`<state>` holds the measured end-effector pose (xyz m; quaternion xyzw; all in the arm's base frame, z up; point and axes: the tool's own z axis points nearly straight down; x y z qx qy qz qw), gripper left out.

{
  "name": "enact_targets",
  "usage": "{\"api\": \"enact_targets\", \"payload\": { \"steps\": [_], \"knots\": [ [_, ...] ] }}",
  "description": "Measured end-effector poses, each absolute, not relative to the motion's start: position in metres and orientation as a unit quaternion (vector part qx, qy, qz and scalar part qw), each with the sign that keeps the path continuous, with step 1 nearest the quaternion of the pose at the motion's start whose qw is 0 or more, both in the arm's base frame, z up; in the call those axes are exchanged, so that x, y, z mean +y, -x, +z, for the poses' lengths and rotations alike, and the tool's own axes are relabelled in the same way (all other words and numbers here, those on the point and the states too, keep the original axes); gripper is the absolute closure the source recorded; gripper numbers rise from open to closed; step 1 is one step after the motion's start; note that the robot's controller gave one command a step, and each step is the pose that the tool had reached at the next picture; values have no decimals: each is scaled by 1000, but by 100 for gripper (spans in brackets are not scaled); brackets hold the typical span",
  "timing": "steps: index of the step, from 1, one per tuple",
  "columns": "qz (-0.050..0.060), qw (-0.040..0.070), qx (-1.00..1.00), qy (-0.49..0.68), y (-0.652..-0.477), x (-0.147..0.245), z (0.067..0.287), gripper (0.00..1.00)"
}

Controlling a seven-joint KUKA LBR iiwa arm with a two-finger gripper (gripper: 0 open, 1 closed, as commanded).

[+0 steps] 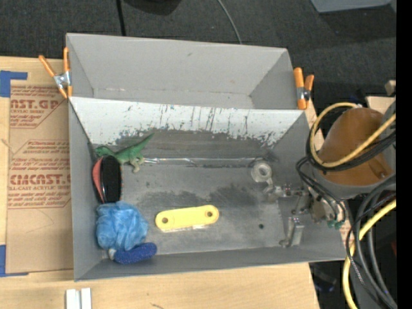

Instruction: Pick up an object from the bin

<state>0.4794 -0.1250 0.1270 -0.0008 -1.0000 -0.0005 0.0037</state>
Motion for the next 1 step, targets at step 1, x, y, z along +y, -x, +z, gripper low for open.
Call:
{"api": "enact_targets", "payload": {
  "steps": [1],
  "knots": [
    [0, 0, -1000, 0, -481, -124, 131, 0]
  ]
}}
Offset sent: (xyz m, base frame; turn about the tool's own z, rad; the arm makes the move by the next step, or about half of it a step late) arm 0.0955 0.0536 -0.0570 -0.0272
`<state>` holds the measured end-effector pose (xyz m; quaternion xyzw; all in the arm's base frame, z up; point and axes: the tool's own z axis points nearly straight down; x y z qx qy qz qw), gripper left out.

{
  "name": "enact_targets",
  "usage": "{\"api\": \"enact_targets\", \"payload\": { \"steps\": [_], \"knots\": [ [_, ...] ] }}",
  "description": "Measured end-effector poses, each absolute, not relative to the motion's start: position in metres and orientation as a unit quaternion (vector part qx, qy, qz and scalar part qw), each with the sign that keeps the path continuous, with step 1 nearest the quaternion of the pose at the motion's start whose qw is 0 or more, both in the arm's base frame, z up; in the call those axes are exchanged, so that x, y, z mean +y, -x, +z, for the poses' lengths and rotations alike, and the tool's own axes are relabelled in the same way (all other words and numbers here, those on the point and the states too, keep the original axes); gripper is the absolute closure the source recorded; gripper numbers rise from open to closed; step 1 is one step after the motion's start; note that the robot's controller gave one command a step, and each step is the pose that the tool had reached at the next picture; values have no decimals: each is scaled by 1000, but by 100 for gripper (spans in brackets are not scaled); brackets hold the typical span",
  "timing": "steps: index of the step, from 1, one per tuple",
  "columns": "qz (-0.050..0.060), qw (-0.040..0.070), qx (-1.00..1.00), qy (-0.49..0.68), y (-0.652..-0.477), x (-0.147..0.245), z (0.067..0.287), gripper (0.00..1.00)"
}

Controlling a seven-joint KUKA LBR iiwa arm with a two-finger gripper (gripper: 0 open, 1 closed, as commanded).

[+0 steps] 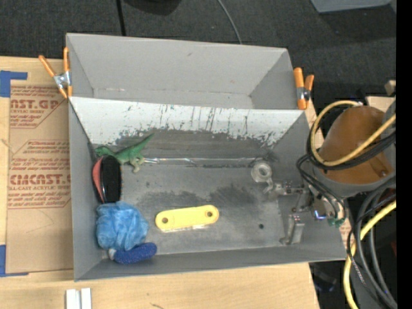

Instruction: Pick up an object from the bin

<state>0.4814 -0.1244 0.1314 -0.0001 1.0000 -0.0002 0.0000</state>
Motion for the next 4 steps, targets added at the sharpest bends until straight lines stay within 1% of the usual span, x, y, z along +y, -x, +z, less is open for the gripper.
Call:
{"api": "enact_targets", "payload": {
  "steps": [1, 2, 3, 4],
  "knots": [
    [0, 0, 1000, 9, -554, -84, 87, 0],
    [1, -3, 1000, 10, -550, -27, 115, 0],
    [1, 2, 1000, 7, -539, -7, 137, 0],
    [1, -1, 995, 97, -537, 34, 80, 0]
  ]
}}
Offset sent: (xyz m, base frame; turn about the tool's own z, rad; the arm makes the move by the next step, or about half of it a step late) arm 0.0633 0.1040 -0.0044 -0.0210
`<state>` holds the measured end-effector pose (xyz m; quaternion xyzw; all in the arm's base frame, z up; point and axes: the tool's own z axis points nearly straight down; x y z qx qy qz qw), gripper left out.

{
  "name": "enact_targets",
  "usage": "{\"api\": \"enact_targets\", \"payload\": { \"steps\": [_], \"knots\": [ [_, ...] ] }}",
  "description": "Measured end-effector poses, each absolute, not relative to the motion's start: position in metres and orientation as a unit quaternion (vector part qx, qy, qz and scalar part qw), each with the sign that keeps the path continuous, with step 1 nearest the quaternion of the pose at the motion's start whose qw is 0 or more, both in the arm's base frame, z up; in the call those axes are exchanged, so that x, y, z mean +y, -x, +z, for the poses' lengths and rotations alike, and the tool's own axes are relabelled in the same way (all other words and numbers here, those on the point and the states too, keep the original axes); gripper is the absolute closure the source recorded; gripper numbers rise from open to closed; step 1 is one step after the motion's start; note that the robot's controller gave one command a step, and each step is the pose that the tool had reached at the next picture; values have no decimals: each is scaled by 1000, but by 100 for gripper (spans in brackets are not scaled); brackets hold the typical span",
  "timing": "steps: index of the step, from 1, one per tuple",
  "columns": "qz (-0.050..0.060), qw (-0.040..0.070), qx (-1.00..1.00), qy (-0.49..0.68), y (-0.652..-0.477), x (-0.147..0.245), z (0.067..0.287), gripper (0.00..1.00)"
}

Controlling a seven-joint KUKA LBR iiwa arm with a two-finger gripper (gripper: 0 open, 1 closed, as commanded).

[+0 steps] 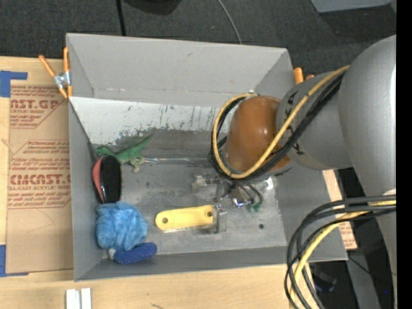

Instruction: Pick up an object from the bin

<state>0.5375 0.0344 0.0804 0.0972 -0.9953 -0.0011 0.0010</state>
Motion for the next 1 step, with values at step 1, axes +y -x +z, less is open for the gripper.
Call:
{"api": "enact_targets", "payload": {
  "steps": [1],
  "knots": [
    [-1, -4, -991, -130, -514, 64, 71, 100]
  ]
}}
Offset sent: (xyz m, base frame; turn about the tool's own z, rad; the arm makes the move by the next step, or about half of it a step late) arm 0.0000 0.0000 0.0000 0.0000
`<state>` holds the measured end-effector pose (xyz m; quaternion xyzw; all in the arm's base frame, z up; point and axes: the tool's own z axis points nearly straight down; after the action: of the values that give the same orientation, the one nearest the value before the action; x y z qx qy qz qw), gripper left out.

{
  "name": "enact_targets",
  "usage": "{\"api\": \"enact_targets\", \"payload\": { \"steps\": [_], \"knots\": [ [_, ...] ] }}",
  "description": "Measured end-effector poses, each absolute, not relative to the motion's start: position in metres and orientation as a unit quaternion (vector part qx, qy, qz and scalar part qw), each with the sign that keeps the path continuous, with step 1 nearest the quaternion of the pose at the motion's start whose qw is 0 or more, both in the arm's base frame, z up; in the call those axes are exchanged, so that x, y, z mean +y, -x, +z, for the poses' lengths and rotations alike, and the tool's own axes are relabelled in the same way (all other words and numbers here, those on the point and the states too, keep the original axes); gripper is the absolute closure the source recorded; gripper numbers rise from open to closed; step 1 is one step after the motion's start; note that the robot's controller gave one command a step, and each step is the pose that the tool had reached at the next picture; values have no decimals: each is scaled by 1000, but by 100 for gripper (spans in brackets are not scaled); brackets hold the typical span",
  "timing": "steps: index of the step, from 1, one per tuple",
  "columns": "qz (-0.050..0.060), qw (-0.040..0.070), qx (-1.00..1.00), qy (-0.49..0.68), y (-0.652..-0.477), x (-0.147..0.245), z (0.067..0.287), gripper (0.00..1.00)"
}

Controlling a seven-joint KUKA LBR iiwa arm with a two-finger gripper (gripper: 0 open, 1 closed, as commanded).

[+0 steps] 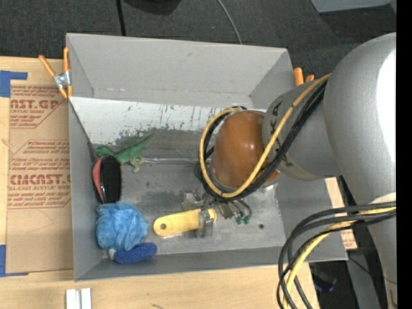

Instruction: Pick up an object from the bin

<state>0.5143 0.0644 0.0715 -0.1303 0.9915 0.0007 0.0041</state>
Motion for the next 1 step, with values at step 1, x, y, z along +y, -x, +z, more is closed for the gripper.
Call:
{"api": "enact_targets", "payload": {
  "steps": [1],
  "knots": [
    [1, 4, 991, 130, -514, 64, 71, 100]
  ]
}}
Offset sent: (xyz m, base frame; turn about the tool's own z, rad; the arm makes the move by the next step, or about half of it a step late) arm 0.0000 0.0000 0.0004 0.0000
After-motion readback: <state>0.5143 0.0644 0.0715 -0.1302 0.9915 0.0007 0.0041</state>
